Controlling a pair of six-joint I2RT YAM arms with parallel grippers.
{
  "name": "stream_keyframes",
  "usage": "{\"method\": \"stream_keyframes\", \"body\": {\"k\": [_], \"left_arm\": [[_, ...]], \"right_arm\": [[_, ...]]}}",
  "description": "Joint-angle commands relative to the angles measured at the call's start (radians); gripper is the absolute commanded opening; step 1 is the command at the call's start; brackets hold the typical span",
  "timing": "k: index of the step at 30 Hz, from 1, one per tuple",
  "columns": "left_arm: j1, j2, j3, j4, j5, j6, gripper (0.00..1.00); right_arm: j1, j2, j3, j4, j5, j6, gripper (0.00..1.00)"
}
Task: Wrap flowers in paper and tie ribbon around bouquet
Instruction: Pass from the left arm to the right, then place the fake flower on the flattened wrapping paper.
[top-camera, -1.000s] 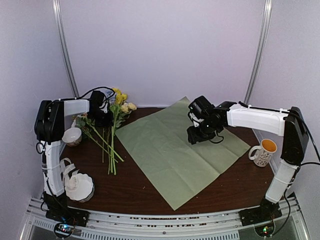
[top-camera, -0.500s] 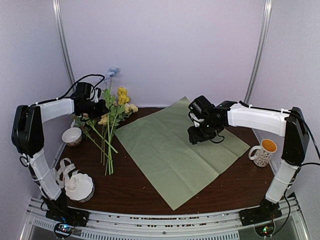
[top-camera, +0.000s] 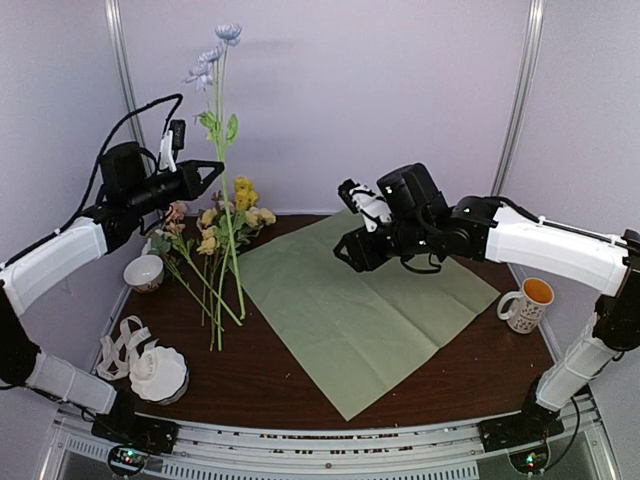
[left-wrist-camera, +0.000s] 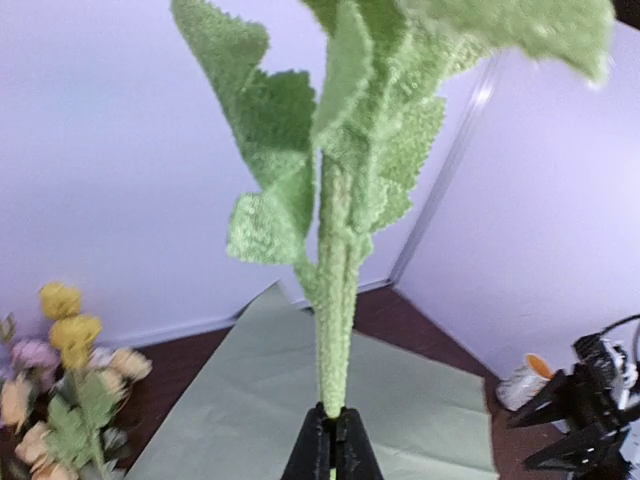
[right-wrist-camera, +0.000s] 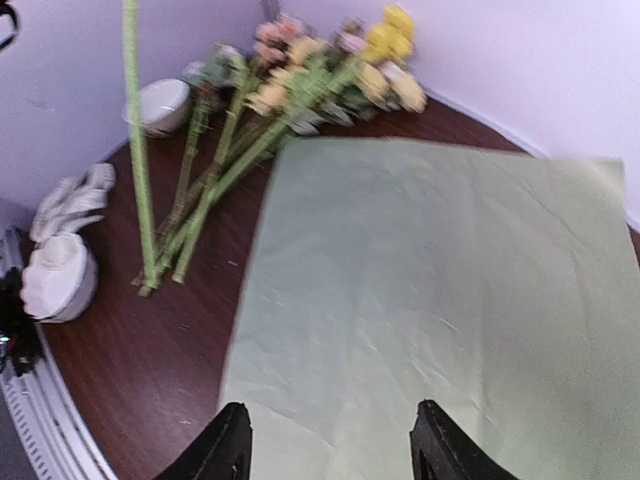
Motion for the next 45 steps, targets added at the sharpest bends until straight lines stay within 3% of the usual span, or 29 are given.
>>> {"method": "stream_keyframes", "body": {"k": [1,6,10,18,23,27,28,29,31,33,35,37,40,45], "left_arm": [[-0.122,-0.134,-0.035,0.232,0.145,-0.036,0.0],[-0.233,-0.195,-0.053,0.289,0.174,-0.074,0.0],[-0.272,-0.212,-0.054,0.295,0.185,-0.07,0.0],[-0.313,-0.173,-0.044,0.326,0.209,-0.107,0.0],[-0.334,-0.158,-0.047,0.325,0.207,-0.11,0.0],[-0.335,-0.167,-0.071,0.311,0.165,-0.105,0.0],[-0.335,-0.169,-0.06,0.263,0.141,-0.083,0.0],[-0.335,-0.166,-0.039,0.184,0.109,-0.057,0.06],[-0.334,-0.145,0.019,-0.013,-0.005,-0.006,0.51],[-0.325,-0.106,0.088,-0.233,-0.18,0.034,0.71],[-0.297,-0.047,0.147,-0.412,-0.32,0.05,0.74],[-0.249,0.009,0.167,-0.502,-0.328,0.043,0.75],[-0.172,0.084,0.146,-0.52,-0.276,0.031,0.74],[-0.057,0.18,0.115,-0.544,-0.296,0.011,0.68]], "right_arm": [[0.108,-0.009,0.068,0.272,-0.157,-0.106,0.57],[0.149,0.053,0.152,0.419,-0.262,-0.003,0.59],[0.169,0.042,0.09,0.595,-0.233,0.025,0.71],[0.173,0.114,0.152,0.634,-0.275,0.088,0.66],[0.173,0.13,0.154,0.637,-0.255,0.12,0.5],[0.161,0.108,0.118,0.654,-0.22,0.15,0.03],[0.152,0.098,0.104,0.656,-0.192,0.173,0.0],[0.139,0.09,0.097,0.642,-0.168,0.201,0.0],[0.1,0.079,0.086,0.594,-0.133,0.26,0.0],[0.049,0.076,0.077,0.511,-0.096,0.317,0.0],[-0.016,0.093,0.08,0.384,-0.074,0.372,0.0],[-0.091,0.129,0.09,0.291,-0.107,0.441,0.0],[-0.205,0.204,0.102,0.223,-0.196,0.483,0.0],[-0.298,0.336,0.132,0.167,-0.21,0.485,0.0]]}}
